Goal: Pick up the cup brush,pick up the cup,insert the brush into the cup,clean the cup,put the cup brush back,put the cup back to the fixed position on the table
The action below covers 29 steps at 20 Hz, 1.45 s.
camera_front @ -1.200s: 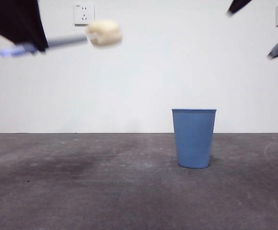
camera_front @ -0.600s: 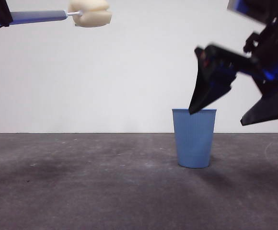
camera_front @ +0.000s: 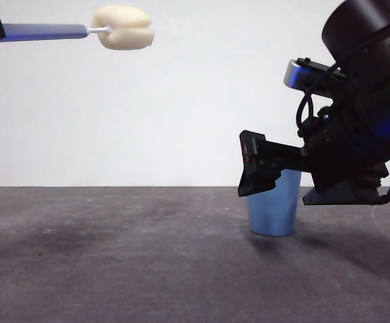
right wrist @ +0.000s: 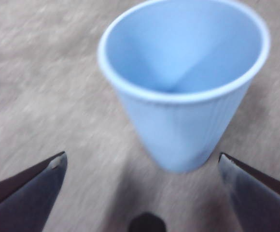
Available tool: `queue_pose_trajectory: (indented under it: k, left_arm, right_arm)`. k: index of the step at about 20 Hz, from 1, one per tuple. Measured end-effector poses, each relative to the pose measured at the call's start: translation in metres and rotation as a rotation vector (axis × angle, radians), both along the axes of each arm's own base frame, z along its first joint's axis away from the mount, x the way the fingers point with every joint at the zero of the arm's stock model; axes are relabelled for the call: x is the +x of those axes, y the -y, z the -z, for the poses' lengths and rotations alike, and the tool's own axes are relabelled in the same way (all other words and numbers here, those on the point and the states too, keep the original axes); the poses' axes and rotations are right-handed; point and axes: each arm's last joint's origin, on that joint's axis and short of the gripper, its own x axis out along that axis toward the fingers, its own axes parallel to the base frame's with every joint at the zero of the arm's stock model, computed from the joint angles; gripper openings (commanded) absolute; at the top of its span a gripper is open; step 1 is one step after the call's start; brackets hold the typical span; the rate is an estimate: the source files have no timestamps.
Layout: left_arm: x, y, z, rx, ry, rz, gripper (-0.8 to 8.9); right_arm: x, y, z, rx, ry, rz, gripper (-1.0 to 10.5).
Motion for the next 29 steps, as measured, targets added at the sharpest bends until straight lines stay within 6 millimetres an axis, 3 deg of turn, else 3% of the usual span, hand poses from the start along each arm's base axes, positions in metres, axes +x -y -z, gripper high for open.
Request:
queue_pose_trajectory:
  k: [14, 18, 22, 26, 29]
  left_arm:
    - [0.0, 0.0, 0.0, 0.001, -0.002, 0.0, -0.08]
    - [0.0, 0.0, 0.0, 0.001, -0.002, -0.001, -0.08]
    - [0.0, 0.0, 0.0, -0.001, -0.003, -0.003, -0.08]
    - [0.0, 0.0, 0.0, -0.002, -0.003, -0.003, -0.08]
    - [0.0, 0.0, 0.0, -0.001, -0.004, -0.003, -0.08]
  right_arm:
    - [0.033, 0.013, 0.032, 0.067, 0.158, 0.015, 6.3]
    - [0.041, 0.008, 0.034, 0.065, 0.185, -0.023, 6.2]
    - [0.046, 0.006, 0.03, 0.059, 0.211, -0.028, 3.9]
    - [0.046, 0.006, 0.031, 0.051, 0.211, -0.031, 0.1]
    - [0.046, 0.006, 0.031, 0.051, 0.211, -0.032, -0.1]
